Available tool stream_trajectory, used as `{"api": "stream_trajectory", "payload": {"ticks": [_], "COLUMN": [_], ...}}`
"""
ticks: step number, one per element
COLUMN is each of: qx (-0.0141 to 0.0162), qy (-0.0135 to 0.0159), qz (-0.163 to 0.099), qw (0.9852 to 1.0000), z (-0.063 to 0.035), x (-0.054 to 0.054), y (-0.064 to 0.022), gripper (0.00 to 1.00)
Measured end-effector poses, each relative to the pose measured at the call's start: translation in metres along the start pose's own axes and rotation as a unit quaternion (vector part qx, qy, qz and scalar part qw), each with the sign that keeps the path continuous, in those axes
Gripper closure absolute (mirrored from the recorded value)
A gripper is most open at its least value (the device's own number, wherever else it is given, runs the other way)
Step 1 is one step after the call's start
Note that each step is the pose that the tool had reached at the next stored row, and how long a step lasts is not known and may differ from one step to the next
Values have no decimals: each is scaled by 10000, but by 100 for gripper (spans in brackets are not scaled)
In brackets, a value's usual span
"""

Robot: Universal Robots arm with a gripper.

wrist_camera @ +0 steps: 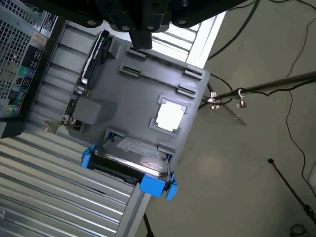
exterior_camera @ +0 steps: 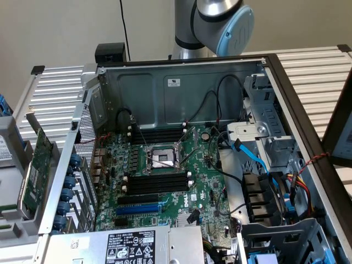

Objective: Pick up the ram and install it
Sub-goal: 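Pick up the ram and move it above insertion slot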

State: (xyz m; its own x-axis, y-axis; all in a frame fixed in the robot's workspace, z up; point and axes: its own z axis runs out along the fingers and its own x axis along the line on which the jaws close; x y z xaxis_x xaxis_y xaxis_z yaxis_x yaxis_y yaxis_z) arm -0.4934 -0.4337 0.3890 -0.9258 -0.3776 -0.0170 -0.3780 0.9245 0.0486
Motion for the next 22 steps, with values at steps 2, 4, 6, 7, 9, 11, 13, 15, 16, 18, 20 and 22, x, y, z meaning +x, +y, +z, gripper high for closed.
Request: {"api": "stream_trajectory", "payload": {"ticks": [2, 4, 6, 7, 9, 11, 13, 15, 16, 18, 20, 22], "qx": [-3, -6, -9, -11, -14, -17, -20, -23, -24, -27, -30, -33], "qy": [9, 18, 27, 31, 40, 49, 58, 67, 72, 81, 90, 99], "qz": [-185, -370, -549, -642, -821, -1000, -1184, -1364, -1454, -1636, -1810, -1989], "qw": [9998, 9993, 9985, 9979, 9966, 9950, 9930, 9906, 9893, 9865, 9834, 9800], "z": [1, 3, 5, 6, 7, 8, 10, 11, 12, 14, 15, 16], "x": [0, 0, 0, 0, 0, 0, 0, 0, 0, 0, 0, 0], "y": [0, 0, 0, 0, 0, 0, -1, 0, -1, -1, -1, -1], "gripper": [89, 89, 89, 89, 89, 89, 89, 89, 89, 89, 89, 89]}}
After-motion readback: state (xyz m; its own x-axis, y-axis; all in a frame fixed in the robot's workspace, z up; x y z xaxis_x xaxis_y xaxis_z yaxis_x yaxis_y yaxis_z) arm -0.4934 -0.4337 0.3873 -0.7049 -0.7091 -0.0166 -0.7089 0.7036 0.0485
